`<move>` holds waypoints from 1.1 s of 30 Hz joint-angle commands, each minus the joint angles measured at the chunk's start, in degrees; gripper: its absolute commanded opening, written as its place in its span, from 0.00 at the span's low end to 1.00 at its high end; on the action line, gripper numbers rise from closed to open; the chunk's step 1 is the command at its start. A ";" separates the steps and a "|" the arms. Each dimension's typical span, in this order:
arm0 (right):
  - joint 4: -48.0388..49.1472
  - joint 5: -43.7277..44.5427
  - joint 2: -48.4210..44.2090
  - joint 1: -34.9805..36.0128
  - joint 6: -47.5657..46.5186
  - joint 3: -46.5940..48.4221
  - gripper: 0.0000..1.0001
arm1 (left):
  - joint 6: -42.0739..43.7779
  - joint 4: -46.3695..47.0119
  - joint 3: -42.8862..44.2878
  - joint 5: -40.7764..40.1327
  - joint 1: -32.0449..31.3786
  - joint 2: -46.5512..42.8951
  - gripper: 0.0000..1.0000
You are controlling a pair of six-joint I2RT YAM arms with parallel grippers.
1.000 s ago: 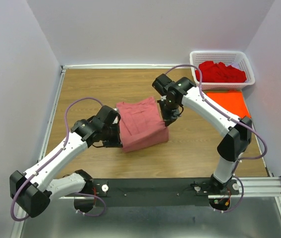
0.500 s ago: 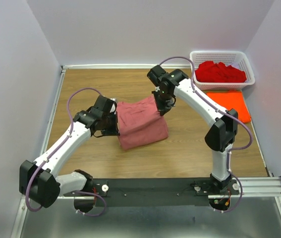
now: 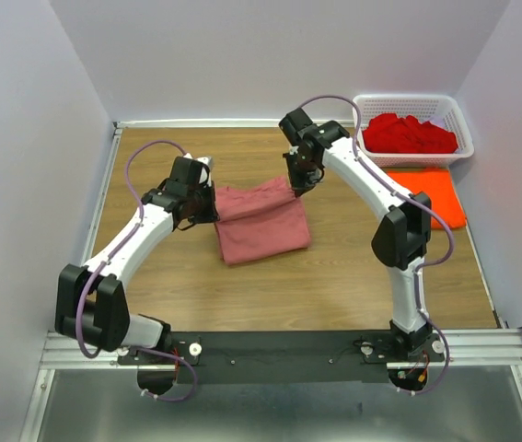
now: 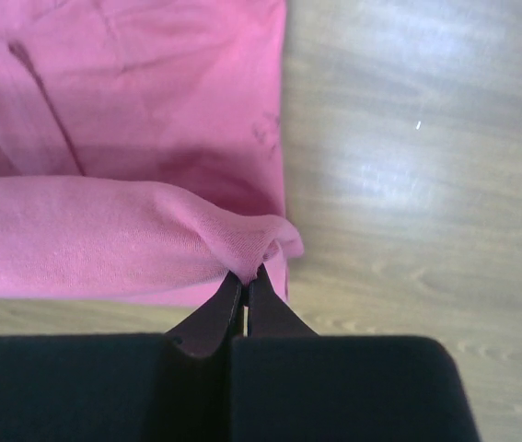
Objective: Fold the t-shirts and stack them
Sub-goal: Fold the tshirt
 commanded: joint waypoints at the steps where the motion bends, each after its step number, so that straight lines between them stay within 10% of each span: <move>1: 7.97 0.03 2.01 -2.38 -1.51 -2.78 0.01 | 3.31 11.13 -0.31 -0.16 1.84 4.38 0.00; 20: 26.88 1.70 6.50 -5.10 -1.95 -12.73 0.14 | 1.12 24.86 -1.72 -2.89 3.34 16.62 0.10; 33: 31.36 -1.54 1.75 -5.10 -2.83 -12.90 0.01 | -2.31 30.30 -5.93 -6.14 4.04 11.61 0.00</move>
